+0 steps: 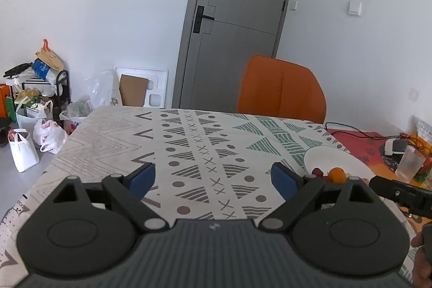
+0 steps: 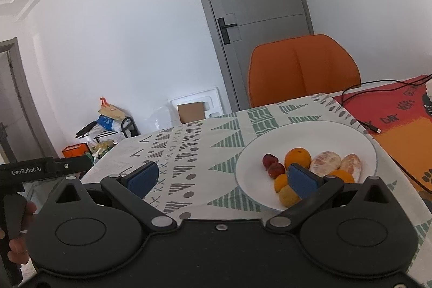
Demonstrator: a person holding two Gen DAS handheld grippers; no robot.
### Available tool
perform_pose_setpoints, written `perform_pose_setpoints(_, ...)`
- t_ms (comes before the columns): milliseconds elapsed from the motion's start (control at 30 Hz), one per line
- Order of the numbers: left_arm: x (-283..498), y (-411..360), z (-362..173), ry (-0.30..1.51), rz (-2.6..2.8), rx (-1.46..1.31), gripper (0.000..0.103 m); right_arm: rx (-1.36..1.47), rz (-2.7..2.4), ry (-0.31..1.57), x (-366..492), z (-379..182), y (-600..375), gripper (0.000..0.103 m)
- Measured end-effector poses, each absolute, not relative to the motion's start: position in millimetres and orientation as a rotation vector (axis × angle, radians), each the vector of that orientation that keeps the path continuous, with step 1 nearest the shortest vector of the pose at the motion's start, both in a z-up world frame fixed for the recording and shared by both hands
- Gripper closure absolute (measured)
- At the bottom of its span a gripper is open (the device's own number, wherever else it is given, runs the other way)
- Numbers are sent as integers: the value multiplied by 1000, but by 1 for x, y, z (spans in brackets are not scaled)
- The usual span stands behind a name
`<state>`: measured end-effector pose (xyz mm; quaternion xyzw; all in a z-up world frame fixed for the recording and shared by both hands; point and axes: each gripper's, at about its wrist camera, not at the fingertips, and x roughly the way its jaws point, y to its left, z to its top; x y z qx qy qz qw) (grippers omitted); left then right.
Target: Organize fruits
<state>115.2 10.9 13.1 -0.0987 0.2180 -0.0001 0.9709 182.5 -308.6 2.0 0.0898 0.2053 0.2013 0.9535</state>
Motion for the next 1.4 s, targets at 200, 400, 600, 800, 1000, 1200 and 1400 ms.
perform_pose_setpoints(200, 103, 18, 17, 431, 23, -205, 7, 184, 430, 430, 177, 6, -307, 0)
perform_pose_setpoints(400, 89, 22, 21, 427, 10, -198, 2, 189, 432, 429, 169, 9, -310, 0)
perform_pose_setpoints(600, 80, 25, 18, 428, -1, -192, 0, 165, 425, 459, 163, 6, -312, 0)
perform_pose_setpoints(800, 72, 27, 15, 447, 16, -167, 0, 153, 424, 494, 160, -1, -316, 0)
perform_pose_setpoints(1000, 69, 28, 10, 474, 42, -151, 0, 142, 430, 539, 161, -10, -319, 0)
perform_pose_setpoints(1200, 70, 26, 2, 504, 45, -144, 0, 135, 429, 551, 161, -12, -318, 0)
perform_pose_setpoints(1400, 69, 26, -4, 521, 48, -142, 0, 120, 439, 559, 161, -13, -315, 0)
